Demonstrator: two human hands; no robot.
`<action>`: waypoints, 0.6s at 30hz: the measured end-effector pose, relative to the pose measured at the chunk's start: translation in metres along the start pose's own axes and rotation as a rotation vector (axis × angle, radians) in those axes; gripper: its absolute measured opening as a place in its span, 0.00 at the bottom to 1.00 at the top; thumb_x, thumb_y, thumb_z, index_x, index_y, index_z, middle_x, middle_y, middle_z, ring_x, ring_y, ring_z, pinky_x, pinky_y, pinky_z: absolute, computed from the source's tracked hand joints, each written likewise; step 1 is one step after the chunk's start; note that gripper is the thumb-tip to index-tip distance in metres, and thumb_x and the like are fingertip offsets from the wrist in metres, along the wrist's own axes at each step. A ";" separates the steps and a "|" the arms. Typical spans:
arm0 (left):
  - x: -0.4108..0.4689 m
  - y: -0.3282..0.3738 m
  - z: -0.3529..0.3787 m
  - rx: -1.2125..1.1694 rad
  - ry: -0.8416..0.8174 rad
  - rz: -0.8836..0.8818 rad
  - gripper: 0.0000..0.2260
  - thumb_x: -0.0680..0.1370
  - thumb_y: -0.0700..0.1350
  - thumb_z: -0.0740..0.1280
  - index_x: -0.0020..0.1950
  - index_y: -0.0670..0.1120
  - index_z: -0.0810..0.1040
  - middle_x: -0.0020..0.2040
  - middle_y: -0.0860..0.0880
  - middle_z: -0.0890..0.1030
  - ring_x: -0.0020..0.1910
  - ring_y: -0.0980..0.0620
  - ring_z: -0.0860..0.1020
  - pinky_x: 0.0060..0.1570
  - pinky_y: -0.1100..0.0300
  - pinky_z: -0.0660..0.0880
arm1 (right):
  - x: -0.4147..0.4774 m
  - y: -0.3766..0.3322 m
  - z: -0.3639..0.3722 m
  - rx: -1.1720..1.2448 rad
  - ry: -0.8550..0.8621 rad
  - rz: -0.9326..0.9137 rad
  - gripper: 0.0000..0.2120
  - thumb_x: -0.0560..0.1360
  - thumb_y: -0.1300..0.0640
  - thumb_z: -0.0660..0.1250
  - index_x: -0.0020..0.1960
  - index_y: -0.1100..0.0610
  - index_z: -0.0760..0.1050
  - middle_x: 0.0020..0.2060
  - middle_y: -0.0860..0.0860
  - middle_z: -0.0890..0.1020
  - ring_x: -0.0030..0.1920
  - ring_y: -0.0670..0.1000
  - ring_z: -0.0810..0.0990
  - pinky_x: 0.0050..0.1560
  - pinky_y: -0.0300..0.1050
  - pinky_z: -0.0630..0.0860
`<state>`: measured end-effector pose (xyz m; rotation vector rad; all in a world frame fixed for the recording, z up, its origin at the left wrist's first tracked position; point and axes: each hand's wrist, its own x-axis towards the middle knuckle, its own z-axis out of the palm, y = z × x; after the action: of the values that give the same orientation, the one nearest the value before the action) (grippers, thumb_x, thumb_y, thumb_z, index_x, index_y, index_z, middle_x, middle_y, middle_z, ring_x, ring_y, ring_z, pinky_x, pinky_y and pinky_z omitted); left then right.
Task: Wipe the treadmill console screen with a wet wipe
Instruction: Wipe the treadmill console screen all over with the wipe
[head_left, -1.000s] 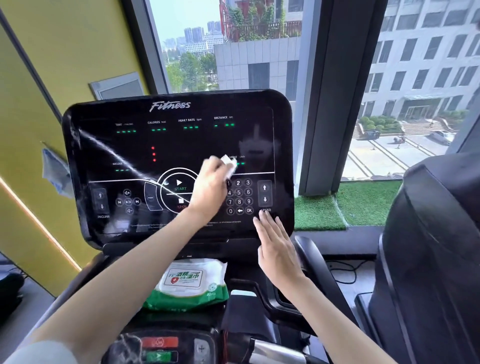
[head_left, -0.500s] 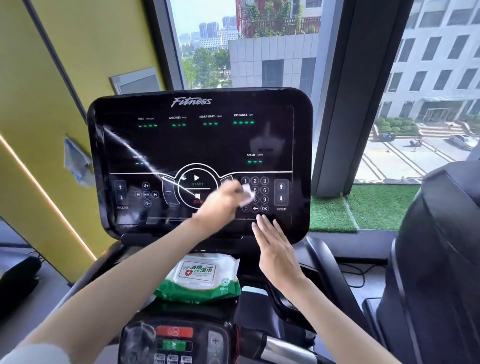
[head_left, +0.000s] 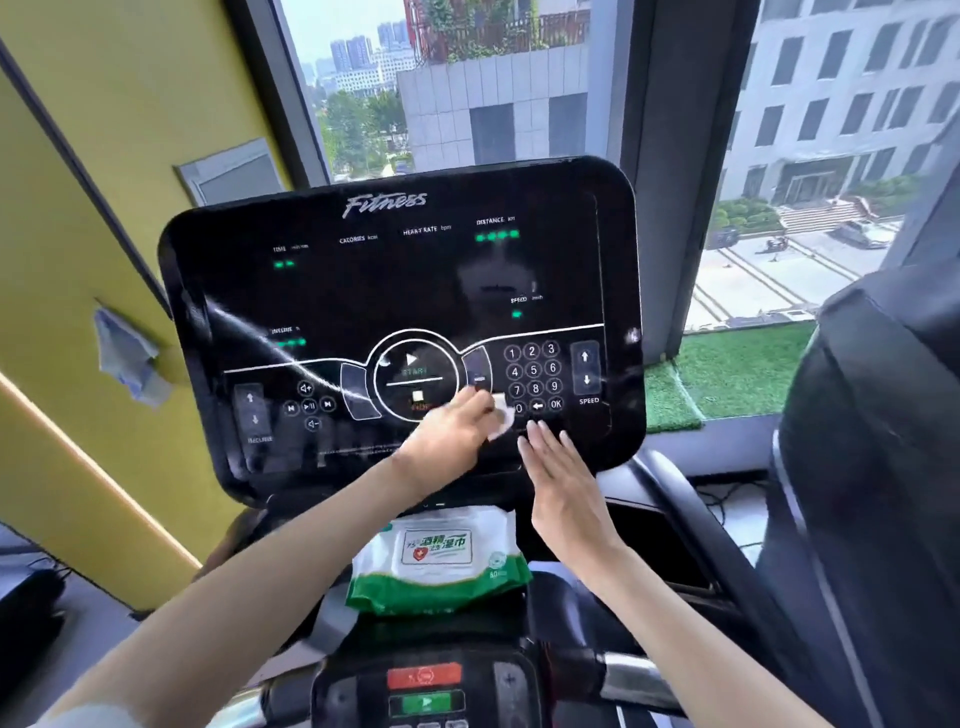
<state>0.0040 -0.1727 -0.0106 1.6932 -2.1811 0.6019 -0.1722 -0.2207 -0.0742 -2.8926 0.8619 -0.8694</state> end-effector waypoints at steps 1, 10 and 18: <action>-0.010 0.001 0.003 0.040 -0.093 0.110 0.19 0.61 0.27 0.69 0.49 0.40 0.79 0.43 0.44 0.75 0.44 0.47 0.70 0.31 0.54 0.77 | -0.001 -0.002 0.000 -0.010 -0.004 0.013 0.31 0.62 0.75 0.68 0.65 0.69 0.69 0.67 0.63 0.70 0.69 0.58 0.68 0.71 0.51 0.51; 0.041 -0.038 -0.033 -0.095 0.318 -0.307 0.16 0.67 0.25 0.63 0.51 0.38 0.78 0.43 0.41 0.75 0.42 0.42 0.73 0.35 0.51 0.76 | 0.006 -0.028 0.005 -0.100 -0.053 0.076 0.34 0.62 0.73 0.69 0.67 0.69 0.67 0.68 0.63 0.68 0.70 0.58 0.65 0.70 0.51 0.50; 0.000 -0.029 -0.026 0.057 0.008 0.122 0.15 0.64 0.30 0.64 0.48 0.40 0.79 0.41 0.44 0.75 0.42 0.46 0.73 0.29 0.56 0.75 | 0.014 -0.029 0.003 -0.099 0.002 0.142 0.32 0.60 0.75 0.70 0.64 0.69 0.71 0.65 0.64 0.72 0.67 0.59 0.70 0.71 0.50 0.51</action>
<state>0.0319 -0.1657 0.0155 1.5904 -2.2946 0.7073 -0.1465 -0.2036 -0.0649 -2.8678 1.1255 -0.8400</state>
